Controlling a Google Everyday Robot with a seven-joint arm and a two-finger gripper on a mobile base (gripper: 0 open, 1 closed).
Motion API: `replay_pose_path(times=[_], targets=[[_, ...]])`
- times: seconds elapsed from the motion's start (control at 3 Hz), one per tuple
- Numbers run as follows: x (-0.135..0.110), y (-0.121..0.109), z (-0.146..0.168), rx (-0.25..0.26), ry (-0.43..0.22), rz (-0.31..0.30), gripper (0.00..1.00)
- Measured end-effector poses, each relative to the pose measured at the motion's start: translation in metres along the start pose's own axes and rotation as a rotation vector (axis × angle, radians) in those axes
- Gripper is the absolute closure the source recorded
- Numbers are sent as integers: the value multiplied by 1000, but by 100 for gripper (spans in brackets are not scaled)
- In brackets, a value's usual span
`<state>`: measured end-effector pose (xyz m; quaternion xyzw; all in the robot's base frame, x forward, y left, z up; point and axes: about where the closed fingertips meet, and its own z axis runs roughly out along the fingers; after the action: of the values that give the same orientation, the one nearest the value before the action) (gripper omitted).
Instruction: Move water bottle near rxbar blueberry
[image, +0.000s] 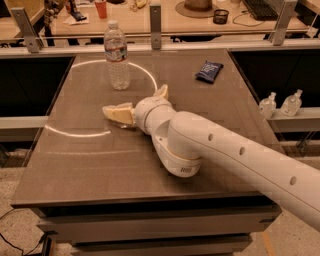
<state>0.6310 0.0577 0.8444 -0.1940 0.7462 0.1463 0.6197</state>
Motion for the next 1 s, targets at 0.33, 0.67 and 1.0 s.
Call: replay_pose_path(times=[0.33, 0.67, 1.0], targets=[[-19, -23, 31, 42, -23, -24, 0], [-19, -23, 31, 42, -24, -24, 0], [-32, -25, 43, 70, -49, -22, 0]])
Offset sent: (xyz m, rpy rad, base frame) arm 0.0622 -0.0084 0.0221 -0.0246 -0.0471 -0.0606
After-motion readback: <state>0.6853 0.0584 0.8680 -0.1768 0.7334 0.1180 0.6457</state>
